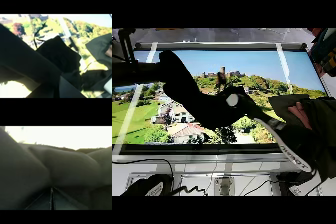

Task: Fold the clothes and pants, and hang the long-sleeved shirts on hangers.

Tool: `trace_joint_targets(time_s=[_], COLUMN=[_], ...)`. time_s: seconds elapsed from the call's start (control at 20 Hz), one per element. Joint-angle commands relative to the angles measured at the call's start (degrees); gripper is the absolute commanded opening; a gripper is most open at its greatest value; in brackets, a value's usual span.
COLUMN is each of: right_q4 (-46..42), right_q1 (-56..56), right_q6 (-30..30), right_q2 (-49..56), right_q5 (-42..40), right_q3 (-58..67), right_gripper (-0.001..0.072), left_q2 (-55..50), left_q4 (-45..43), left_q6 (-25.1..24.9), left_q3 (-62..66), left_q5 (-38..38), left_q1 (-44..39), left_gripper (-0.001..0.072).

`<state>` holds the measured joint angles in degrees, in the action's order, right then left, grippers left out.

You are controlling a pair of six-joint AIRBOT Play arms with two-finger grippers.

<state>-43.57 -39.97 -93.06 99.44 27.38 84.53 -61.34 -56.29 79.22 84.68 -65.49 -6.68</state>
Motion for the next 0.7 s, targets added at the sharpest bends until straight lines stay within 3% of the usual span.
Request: trace_joint_targets(time_s=[0.0, 0.25, 0.55, 0.6, 0.65], right_q4=[-4.8, -17.3, -20.0, -20.2, -20.4], right_q1=[-2.6, 10.8, 31.8, 34.2, 36.5], right_q6=[-1.9, -1.9, -1.8, -1.8, -1.8], right_q2=[3.2, -1.4, -7.1, -7.3, -7.3], right_q5=[0.6, 11.0, 23.7, 24.3, 24.3], right_q3=[4.1, 4.1, 4.1, 4.1, 4.1], right_gripper=[0.0020, 0.0020, 0.0020, 0.0020, 0.0020], left_q2=[-2.6, -13.7, -33.1, -35.8, -37.9], left_q4=[0.2, 2.3, 18.6, 21.6, 24.6], left_q6=[0.5, 0.5, 0.5, 0.5, 0.5], left_q3=[-0.1, -0.1, 0.0, 0.0, 0.0], left_q5=[-0.2, 3.3, 34.4, 38.9, 41.8], left_q1=[-0.2, -7.0, -22.5, -25.1, -27.2], left_gripper=[0.0012, 0.0012, 0.0014, 0.0085, 0.0347])
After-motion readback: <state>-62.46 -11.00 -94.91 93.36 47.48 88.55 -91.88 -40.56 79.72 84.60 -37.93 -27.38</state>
